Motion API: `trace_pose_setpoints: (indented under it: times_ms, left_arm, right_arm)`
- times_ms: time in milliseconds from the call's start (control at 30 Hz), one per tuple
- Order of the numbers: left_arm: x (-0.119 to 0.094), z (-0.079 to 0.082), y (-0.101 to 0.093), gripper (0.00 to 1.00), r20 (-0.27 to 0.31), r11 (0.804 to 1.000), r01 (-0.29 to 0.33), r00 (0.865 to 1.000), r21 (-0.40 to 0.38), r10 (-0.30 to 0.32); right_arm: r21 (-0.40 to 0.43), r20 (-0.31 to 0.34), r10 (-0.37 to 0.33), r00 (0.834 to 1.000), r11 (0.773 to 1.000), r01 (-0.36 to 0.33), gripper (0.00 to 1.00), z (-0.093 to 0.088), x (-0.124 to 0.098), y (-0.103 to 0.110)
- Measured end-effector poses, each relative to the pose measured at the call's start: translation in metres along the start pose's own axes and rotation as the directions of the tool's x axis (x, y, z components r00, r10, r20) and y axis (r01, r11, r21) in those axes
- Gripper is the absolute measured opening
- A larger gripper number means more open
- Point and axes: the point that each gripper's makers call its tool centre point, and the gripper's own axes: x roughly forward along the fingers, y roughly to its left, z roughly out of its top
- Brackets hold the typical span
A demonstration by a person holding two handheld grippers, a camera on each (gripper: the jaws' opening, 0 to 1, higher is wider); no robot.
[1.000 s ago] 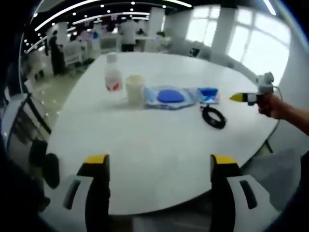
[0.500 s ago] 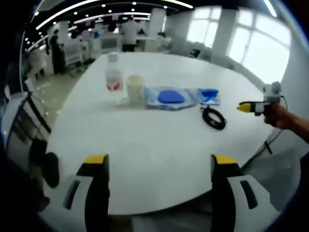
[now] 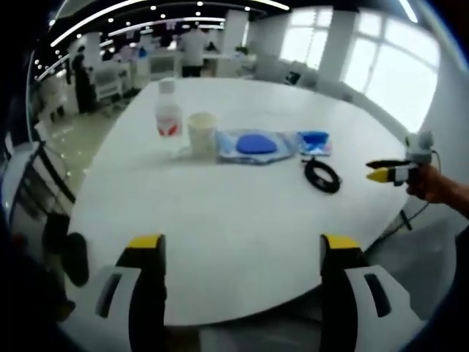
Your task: Arrange the tabletop items into an orderly group along one side of the table until the central work area is clear of visible clutter.
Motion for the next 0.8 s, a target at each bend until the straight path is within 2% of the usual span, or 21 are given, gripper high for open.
trace_pose_setpoints:
  times_ms: [167,333,467,667,800]
  left_arm:
    - [0.0,0.001,0.0,0.83,0.004,1.0,0.001,1.0,0.001,-0.001]
    - [0.001,0.0,0.001,0.83,0.002,1.0,-0.003,1.0,0.006,0.003]
    - [0.001,0.001,0.002,0.83,0.006,1.0,-0.009,1.0,0.006,0.009]
    - [-0.005,0.01,0.004,0.83,0.062,1.0,-0.014,0.998,0.003,0.014]
    - [-0.004,0.011,0.002,0.83,0.064,1.0,-0.015,0.998,0.016,0.014]
  right_arm:
    - [-0.012,-0.022,0.015,1.0,1.0,-0.015,0.74,-0.011,-0.002,0.007]
    - [0.005,-0.013,0.012,1.0,1.0,-0.012,0.74,-0.015,-0.008,0.011]
    - [-0.037,-0.019,-0.001,1.0,0.999,0.001,0.73,-0.02,-0.01,0.018]
    - [-0.012,-0.007,0.011,1.0,1.0,-0.011,0.73,-0.019,-0.013,0.027]
    - [-0.029,-0.011,0.016,1.0,0.999,-0.016,0.73,-0.017,-0.013,0.031]
